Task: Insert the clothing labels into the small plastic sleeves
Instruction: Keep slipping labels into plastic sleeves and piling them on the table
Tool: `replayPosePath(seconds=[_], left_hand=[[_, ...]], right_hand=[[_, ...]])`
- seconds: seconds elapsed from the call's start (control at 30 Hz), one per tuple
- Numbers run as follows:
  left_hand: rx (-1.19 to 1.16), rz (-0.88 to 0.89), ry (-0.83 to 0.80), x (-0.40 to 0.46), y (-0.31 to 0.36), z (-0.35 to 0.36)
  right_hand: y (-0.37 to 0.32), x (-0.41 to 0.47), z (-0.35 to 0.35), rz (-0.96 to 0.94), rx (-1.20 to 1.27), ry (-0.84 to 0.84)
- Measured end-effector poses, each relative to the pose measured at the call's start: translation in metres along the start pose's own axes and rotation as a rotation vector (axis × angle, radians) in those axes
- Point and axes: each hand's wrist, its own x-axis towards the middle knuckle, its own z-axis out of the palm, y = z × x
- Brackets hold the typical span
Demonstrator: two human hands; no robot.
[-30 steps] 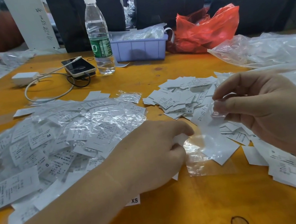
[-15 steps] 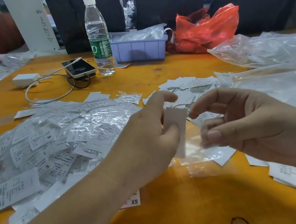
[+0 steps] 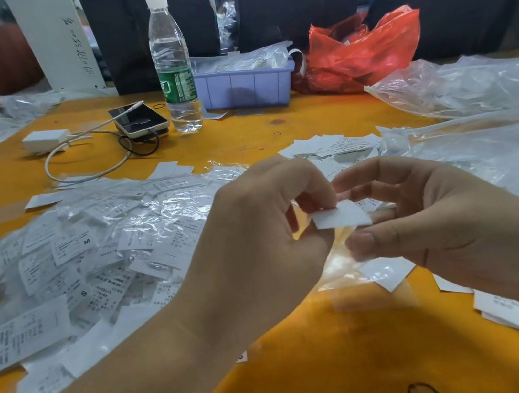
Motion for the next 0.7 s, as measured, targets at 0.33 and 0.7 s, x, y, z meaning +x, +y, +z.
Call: replayPosePath(seconds=[0.33, 0.7], left_hand=[[-0.176, 0.020, -0.116, -0.0048, 0.0035, 0.0055], [-0.425, -0.208, -0.189, -0.0028, 0.0042, -0.0011]], right_hand=[[-0.0003, -0.0016, 0.0058, -0.122, -0.105, 0.013], [-0.0020, 0.0001, 0.0028, -0.126, 0.170, -0.008]])
